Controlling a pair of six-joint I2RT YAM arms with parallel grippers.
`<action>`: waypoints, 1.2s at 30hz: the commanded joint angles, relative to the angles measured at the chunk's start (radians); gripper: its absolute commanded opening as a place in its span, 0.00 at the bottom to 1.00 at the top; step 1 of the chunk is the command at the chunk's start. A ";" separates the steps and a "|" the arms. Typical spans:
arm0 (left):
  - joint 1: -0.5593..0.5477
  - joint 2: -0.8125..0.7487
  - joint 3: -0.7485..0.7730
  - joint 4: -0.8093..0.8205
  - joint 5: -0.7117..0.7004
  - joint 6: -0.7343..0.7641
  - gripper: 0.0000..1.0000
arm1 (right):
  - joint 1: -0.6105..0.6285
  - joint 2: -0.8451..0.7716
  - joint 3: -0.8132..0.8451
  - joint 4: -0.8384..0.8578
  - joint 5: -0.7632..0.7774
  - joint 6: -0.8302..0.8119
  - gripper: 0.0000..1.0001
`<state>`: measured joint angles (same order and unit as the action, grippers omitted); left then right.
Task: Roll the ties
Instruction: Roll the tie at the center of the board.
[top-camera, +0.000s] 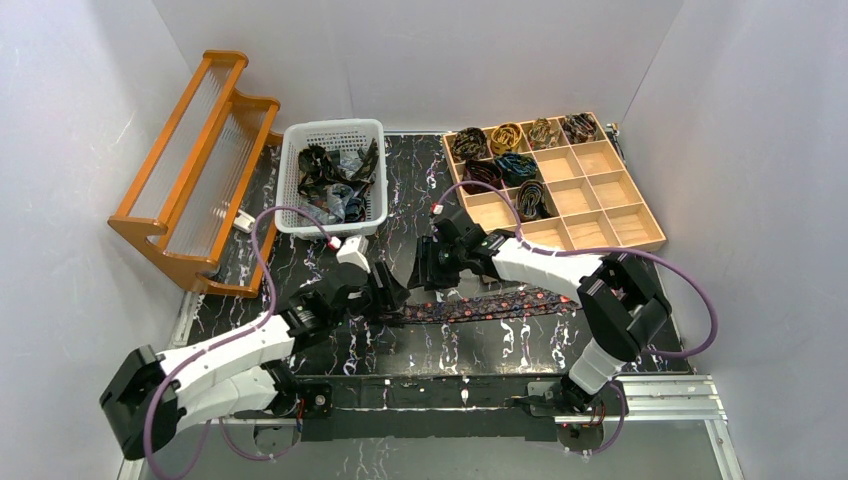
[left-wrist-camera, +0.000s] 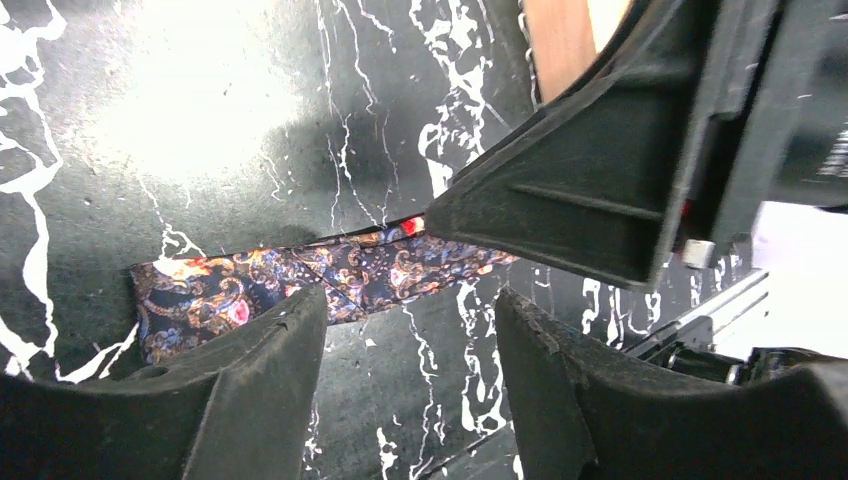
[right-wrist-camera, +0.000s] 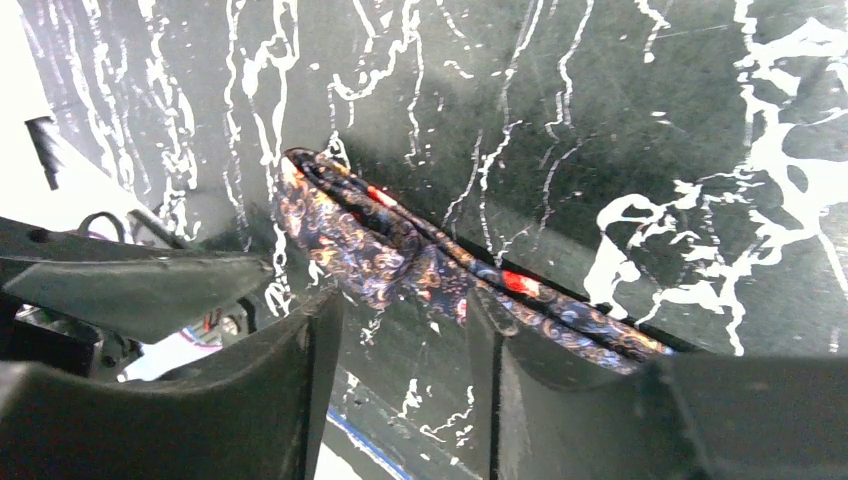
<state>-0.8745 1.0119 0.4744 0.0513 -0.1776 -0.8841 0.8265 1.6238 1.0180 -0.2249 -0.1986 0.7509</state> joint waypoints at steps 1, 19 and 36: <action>-0.001 -0.100 0.034 -0.155 -0.083 0.021 0.61 | -0.001 0.012 0.012 0.084 -0.144 0.045 0.59; 0.330 -0.168 -0.055 -0.209 0.212 0.057 0.75 | 0.048 0.161 0.004 0.160 -0.246 0.122 0.48; 0.404 -0.097 -0.195 -0.008 0.377 0.003 0.75 | 0.037 0.160 -0.059 0.128 -0.186 0.057 0.04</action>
<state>-0.4797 0.9279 0.2955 -0.0013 0.1806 -0.8722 0.8707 1.7851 0.9649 -0.0875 -0.4179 0.8440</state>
